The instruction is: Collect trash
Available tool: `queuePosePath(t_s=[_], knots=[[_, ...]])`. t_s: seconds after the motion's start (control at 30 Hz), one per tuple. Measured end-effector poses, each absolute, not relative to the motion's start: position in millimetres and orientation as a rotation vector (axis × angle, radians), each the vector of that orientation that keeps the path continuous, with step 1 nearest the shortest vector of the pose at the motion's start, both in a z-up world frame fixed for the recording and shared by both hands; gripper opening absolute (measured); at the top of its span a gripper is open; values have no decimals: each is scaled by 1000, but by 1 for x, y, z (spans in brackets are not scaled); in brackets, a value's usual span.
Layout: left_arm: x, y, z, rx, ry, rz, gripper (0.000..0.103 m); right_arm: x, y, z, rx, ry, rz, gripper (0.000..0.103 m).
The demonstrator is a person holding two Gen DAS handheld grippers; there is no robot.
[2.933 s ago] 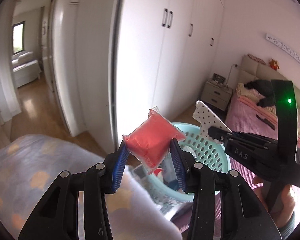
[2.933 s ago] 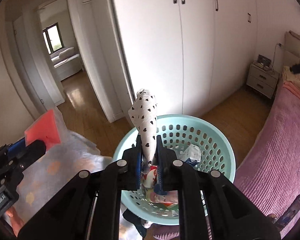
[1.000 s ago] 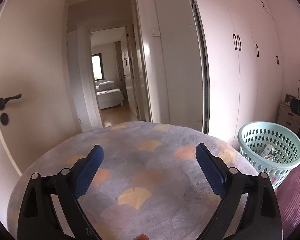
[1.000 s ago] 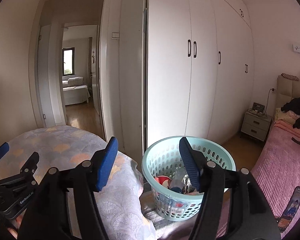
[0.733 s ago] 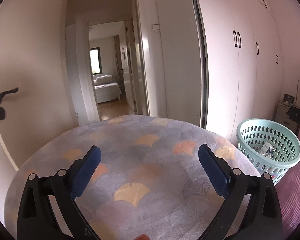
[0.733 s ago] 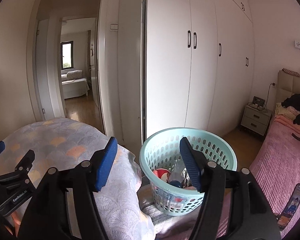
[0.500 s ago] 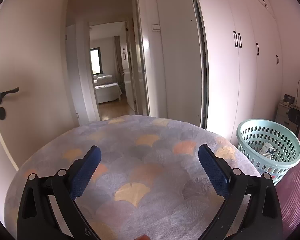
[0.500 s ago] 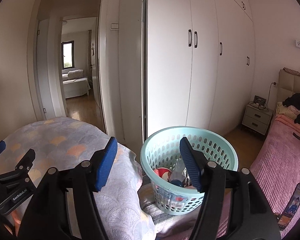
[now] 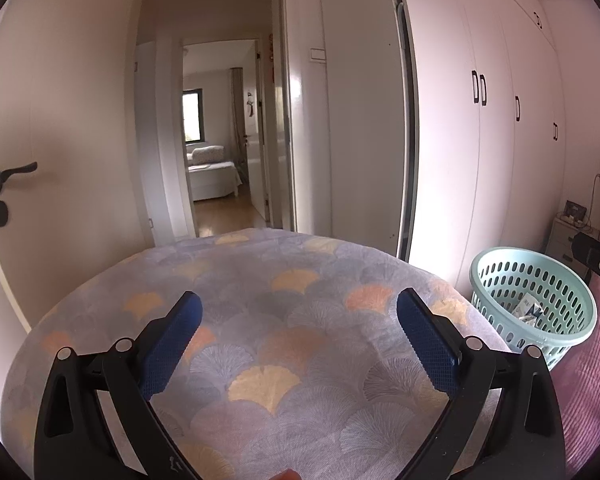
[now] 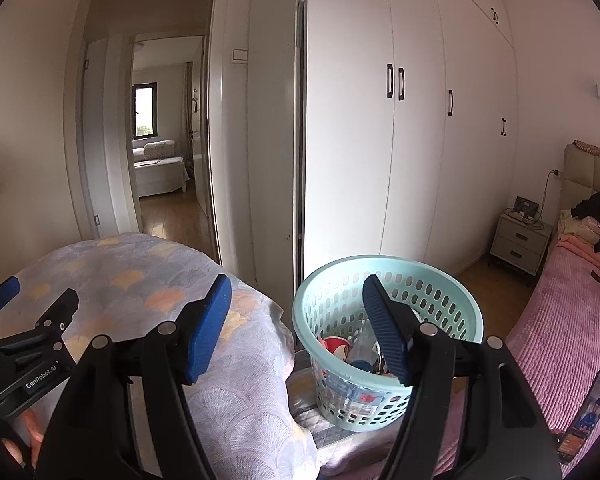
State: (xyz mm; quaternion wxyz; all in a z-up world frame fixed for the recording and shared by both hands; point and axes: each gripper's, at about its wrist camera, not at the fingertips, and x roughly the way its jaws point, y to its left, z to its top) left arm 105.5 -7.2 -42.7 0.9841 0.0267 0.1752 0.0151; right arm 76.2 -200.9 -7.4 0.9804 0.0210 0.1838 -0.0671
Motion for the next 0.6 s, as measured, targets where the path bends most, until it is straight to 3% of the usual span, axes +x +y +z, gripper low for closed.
queuePosePath(t_s=[0.6], knots=[[112, -3, -46, 11, 411, -13, 95, 78, -203, -11, 73, 394, -131, 65]])
